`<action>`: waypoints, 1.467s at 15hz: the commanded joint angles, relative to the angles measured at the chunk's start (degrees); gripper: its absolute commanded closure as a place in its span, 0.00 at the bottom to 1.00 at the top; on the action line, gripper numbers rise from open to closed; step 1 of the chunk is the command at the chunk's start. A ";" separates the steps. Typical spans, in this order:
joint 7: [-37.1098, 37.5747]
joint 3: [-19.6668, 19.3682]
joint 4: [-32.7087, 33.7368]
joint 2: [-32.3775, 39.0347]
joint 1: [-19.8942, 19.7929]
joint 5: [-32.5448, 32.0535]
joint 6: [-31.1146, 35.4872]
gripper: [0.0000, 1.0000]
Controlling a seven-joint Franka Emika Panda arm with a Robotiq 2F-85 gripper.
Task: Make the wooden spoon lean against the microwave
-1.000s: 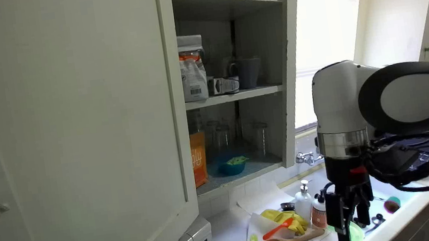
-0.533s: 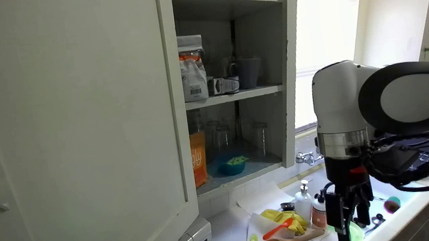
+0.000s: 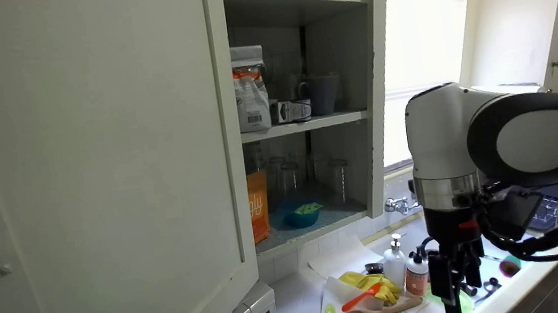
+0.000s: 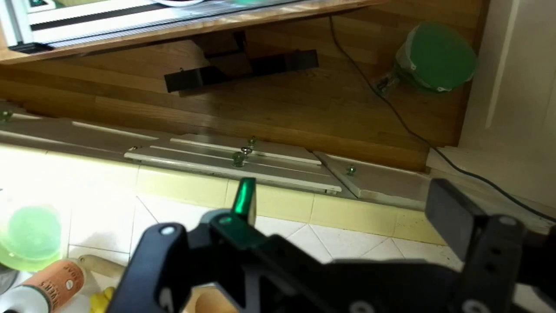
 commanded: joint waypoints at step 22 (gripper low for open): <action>-33.94 -13.55 -9.67 21.15 -6.24 -31.75 32.19 0.00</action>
